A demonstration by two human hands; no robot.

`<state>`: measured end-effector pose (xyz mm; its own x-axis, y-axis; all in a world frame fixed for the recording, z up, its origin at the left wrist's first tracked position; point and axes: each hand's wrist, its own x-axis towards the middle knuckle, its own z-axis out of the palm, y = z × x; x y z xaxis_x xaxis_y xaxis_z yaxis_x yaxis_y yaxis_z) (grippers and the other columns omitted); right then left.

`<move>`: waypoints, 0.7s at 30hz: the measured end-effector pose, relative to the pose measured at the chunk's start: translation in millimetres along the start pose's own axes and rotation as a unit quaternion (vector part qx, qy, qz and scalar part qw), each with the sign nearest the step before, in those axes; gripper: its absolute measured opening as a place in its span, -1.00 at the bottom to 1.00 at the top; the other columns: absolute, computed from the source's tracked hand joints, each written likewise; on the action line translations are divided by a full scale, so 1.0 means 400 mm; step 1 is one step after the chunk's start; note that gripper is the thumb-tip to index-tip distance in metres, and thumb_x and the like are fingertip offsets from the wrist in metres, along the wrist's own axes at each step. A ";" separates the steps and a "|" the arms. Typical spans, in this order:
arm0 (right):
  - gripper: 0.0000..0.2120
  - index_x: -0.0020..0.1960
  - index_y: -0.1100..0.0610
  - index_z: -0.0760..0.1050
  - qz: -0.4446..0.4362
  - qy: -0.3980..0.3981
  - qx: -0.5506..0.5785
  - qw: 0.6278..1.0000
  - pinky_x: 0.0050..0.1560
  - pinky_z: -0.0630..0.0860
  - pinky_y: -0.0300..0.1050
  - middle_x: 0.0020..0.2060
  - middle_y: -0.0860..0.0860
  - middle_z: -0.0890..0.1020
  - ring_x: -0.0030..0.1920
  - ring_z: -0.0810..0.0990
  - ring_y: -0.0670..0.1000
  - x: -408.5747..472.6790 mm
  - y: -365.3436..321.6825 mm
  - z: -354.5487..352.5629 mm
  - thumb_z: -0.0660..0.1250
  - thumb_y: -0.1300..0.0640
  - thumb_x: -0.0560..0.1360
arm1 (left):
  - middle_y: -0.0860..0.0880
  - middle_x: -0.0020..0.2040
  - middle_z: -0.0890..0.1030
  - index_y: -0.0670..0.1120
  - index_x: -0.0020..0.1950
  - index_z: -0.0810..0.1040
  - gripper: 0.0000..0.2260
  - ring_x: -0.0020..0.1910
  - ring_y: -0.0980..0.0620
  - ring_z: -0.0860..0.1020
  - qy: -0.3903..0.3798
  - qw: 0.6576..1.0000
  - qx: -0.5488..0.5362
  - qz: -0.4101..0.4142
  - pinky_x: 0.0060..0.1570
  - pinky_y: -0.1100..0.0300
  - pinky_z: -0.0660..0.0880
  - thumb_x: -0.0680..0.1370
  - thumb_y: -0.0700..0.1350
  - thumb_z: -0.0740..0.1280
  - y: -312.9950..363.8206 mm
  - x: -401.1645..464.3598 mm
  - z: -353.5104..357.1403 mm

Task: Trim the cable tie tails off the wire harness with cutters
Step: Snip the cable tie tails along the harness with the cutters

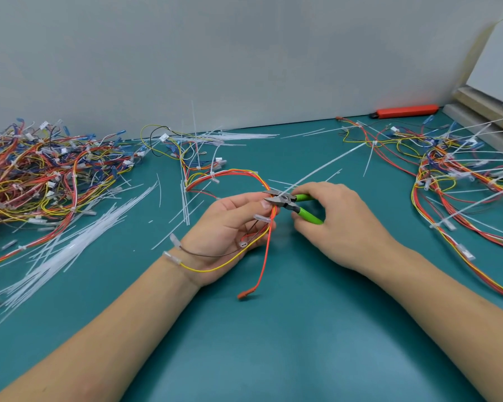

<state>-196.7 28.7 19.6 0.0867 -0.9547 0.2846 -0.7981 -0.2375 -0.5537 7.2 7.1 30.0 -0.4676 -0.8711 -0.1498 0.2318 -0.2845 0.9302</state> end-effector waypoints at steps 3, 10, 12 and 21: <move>-0.90 -0.15 -0.03 0.56 0.012 0.023 0.007 1.000 -0.16 0.49 -0.02 -0.31 -0.10 0.59 -0.20 0.51 -0.03 0.002 0.005 0.003 0.43 0.00 0.50 | -0.02 -0.14 0.66 -0.06 -0.04 0.75 -0.86 -0.29 0.07 0.53 -0.004 1.000 0.008 0.002 -0.20 0.14 0.28 0.47 -0.14 0.41 0.001 -0.002 0.002; -0.77 -0.23 0.03 0.49 0.024 0.022 -0.006 0.999 -0.27 0.45 -0.02 -0.40 -0.06 0.52 -0.30 0.48 -0.02 0.000 0.003 -0.003 0.43 -0.06 0.50 | -0.01 -0.16 0.64 -0.03 -0.09 0.75 -0.88 -0.28 0.05 0.48 -0.013 1.000 0.024 0.002 -0.22 0.20 0.38 0.46 -0.13 0.41 0.003 -0.006 0.004; -0.87 -0.13 -0.03 0.54 0.009 0.015 0.002 1.000 -0.10 0.50 0.02 -0.28 -0.11 0.57 -0.17 0.51 -0.03 -0.001 -0.003 -0.002 0.44 -0.04 0.50 | -0.04 -0.16 0.63 -0.07 -0.04 0.73 -0.86 -0.29 0.04 0.49 -0.005 1.000 0.019 0.000 -0.22 0.19 0.39 0.46 -0.15 0.41 0.002 -0.004 0.004; -0.72 0.22 -0.04 0.60 -0.004 0.013 -0.007 1.000 0.10 0.35 -0.18 0.04 -0.15 0.64 0.14 0.49 0.00 0.000 0.003 0.001 0.42 0.03 0.52 | -0.08 -0.16 0.62 -0.13 0.01 0.71 -0.80 -0.27 0.00 0.45 0.008 1.000 0.004 -0.001 -0.19 0.12 0.30 0.41 -0.16 0.44 0.001 -0.002 0.007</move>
<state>-197.2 28.2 18.6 0.0778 -0.9476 0.3097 -0.8054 -0.2429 -0.5408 5.4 8.7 31.4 -0.4549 -0.8767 -0.1563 0.2244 -0.2827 0.9326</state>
